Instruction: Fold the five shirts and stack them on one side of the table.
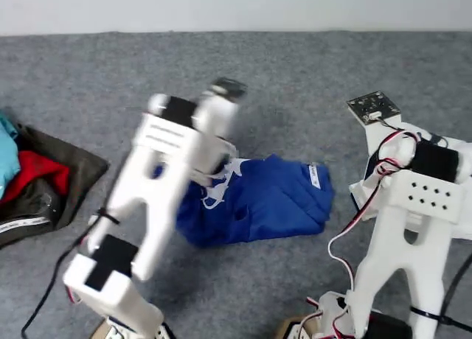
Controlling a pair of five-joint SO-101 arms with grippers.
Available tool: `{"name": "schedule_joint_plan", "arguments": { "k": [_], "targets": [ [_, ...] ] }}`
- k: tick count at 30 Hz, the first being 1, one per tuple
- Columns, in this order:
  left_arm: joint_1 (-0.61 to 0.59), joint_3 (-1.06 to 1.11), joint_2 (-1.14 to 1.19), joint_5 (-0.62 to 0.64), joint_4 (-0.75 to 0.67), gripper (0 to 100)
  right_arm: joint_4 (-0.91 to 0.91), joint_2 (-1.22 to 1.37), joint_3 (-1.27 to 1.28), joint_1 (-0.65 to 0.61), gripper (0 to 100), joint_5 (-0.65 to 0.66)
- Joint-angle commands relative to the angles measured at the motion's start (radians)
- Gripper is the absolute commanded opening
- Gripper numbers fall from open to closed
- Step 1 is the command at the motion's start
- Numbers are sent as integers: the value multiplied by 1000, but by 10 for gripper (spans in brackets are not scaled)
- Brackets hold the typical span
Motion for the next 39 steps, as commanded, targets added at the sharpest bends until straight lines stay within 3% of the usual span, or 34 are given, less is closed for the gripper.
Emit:
{"name": "schedule_joint_plan", "arguments": {
  "k": [1,11,20,26,31,39],
  "targets": [
    [132,-84,-60,25,2,12,-30,-33,-8,39,9,2],
    [269,-148,15,68,-135,12,-97,-33,-8,231,9,8],
    [348,-498,315,137,-124,15,-87,-33,-6,260,9,6],
    [402,-756,537,138,-11,176,-87,-35,6,260,9,5],
    [379,-905,641,175,32,236,-87,-42,68,260,9,6],
    [222,-862,486,170,34,220,-87,-42,78,217,9,-6]
  ]
}}
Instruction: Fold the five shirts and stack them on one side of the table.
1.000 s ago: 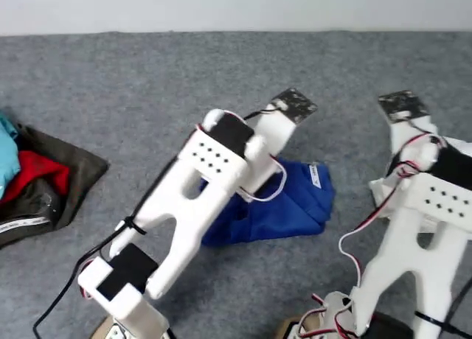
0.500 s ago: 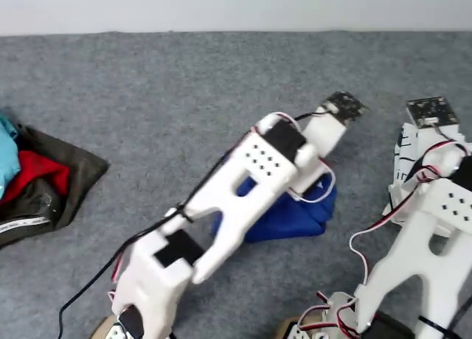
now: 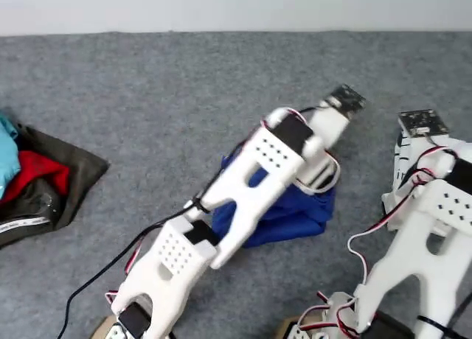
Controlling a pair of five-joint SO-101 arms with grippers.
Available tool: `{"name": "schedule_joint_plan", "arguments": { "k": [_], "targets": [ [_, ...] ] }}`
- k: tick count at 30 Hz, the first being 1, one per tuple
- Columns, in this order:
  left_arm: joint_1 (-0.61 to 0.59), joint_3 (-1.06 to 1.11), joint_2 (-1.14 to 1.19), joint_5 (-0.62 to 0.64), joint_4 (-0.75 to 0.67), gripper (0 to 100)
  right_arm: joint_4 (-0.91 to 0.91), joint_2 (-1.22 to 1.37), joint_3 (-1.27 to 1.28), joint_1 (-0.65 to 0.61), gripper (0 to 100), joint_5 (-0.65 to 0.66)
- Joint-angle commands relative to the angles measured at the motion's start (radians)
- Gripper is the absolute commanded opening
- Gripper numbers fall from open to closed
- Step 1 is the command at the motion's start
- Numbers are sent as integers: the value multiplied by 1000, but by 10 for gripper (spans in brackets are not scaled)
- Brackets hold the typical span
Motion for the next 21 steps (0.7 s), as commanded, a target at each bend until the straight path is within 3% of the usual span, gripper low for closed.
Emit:
{"name": "schedule_joint_plan", "arguments": {
  "k": [1,7,13,21],
  "targets": [
    [-98,21,-166,6,26,202,-5,-42,-14,-50,9,-26],
    [-290,209,-324,-91,26,13,-18,-18,-60,-237,11,-196],
    [-463,510,-511,-141,26,13,-18,131,-199,-443,12,-304],
    [-606,803,-733,-222,21,13,-18,407,-439,-634,12,-509]
  ]
}}
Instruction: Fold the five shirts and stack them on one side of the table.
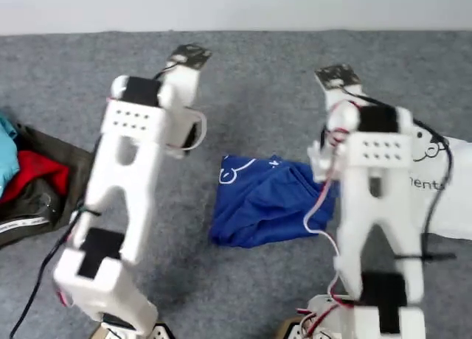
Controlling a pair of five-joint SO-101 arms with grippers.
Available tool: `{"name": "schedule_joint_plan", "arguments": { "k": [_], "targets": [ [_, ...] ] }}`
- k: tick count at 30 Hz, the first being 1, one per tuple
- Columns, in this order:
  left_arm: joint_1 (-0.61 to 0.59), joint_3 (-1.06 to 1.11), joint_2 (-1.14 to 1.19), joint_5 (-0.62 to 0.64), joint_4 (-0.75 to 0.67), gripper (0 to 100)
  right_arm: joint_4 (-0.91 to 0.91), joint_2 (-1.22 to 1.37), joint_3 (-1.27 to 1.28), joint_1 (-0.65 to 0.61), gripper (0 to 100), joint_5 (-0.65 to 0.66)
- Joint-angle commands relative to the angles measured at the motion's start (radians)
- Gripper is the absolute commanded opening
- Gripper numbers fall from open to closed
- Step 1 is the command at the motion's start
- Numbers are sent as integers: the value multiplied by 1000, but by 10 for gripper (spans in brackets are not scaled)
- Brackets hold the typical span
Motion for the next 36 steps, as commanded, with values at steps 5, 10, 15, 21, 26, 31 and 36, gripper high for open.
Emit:
{"name": "schedule_joint_plan", "arguments": {
  "k": [5,10,15,21,26,31,36],
  "targets": [
    [-92,166,-199,-64,18,13,-12,265,-245,-153,12,-91],
    [-153,266,-264,-71,18,13,-47,409,-367,-206,12,-92],
    [-206,314,-322,-68,-3,13,-45,496,-454,-265,12,-87],
    [-226,381,-382,-63,-9,13,-50,602,-496,-306,12,-86],
    [-224,447,-430,-63,-9,13,-64,673,-496,-282,9,-86],
    [-222,476,-465,-63,-11,13,44,676,-493,-269,9,-84],
    [-221,486,-473,-63,-11,13,168,638,-480,-269,9,-84]
  ]
}}
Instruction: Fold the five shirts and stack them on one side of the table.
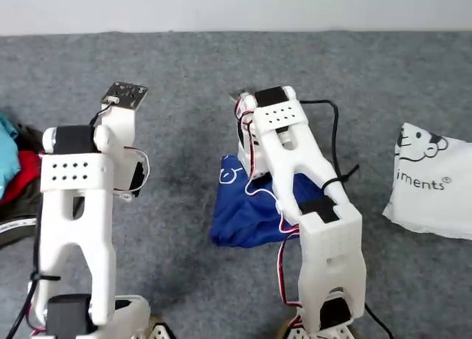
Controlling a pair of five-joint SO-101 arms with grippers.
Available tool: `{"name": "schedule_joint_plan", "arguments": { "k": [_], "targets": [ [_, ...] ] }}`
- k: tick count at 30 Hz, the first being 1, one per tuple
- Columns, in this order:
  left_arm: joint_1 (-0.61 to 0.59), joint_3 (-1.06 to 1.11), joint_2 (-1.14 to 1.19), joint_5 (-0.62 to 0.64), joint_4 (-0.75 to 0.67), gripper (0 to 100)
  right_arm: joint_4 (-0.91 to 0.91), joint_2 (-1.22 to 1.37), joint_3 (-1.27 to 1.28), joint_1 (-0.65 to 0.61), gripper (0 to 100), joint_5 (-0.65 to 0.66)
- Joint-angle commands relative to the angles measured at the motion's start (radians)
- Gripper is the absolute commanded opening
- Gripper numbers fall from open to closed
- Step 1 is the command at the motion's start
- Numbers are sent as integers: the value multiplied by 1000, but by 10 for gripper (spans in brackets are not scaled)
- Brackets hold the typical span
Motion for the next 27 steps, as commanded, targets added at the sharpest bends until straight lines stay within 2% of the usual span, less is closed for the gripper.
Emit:
{"name": "schedule_joint_plan", "arguments": {
  "k": [1,12,18,24,27],
  "targets": [
    [-3,-4,-40,2,-11,13,53,-70,-11,22,9,-2],
    [-6,-4,-52,2,-11,13,50,-366,474,70,9,163],
    [-6,-2,-57,2,-11,13,48,-529,569,117,9,227],
    [-6,-2,-57,2,-11,13,-19,-593,491,-44,9,216],
    [-8,-2,-57,2,-6,13,-108,-593,480,-122,9,144]
  ]
}}
